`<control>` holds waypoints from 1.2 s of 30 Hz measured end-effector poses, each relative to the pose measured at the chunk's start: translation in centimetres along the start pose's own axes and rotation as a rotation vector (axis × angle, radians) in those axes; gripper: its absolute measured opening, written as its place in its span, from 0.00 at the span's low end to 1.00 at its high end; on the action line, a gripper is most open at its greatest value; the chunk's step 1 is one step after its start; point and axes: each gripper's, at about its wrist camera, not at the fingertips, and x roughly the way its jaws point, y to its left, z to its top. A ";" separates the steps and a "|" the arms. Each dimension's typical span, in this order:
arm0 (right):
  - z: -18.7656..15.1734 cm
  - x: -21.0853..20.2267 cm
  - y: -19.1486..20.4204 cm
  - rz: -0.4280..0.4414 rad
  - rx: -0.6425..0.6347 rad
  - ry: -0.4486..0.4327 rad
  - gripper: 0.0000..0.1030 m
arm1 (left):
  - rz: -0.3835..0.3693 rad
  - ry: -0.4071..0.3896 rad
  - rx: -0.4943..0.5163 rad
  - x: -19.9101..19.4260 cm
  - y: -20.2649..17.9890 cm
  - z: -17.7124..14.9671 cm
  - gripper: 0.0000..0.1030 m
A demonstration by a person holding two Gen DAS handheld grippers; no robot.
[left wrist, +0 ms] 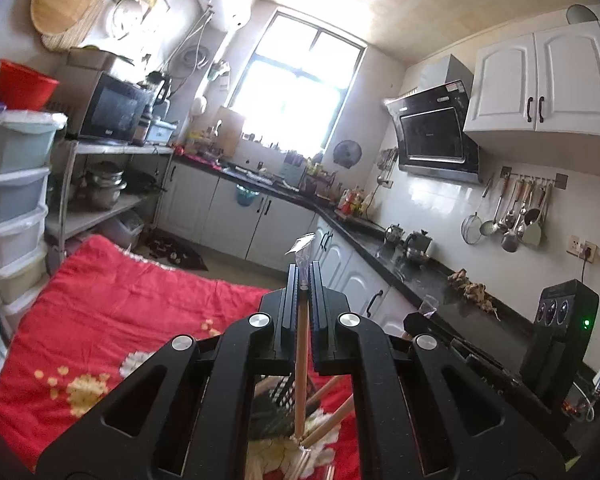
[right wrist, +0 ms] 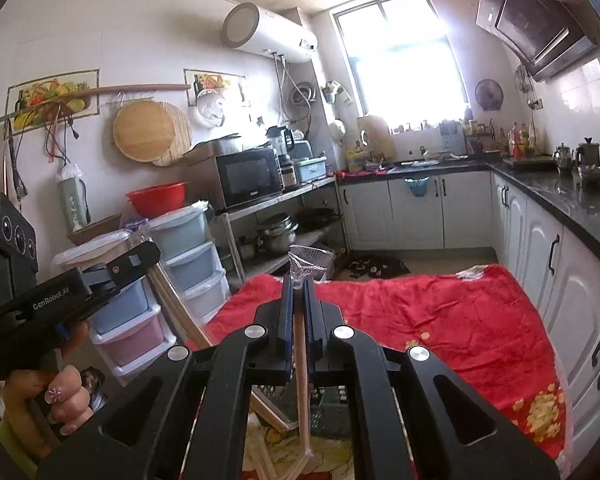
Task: Organize utensils
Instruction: 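Lift the chopsticks with both grippers and carry them above the green basket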
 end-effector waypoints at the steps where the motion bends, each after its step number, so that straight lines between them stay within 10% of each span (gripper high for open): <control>1: 0.3 0.1 -0.1 -0.002 0.000 -0.007 0.05 | 0.003 -0.007 0.010 0.2 -0.3 0.2 0.02; 19: 4.8 1.8 -1.4 -0.068 -0.024 -0.144 0.05 | 0.056 -0.088 0.070 4.6 -2.4 3.0 0.02; 36: 1.8 5.2 -2.6 -0.094 -0.038 -0.118 0.05 | 0.150 -0.071 0.116 6.1 -0.2 0.6 0.02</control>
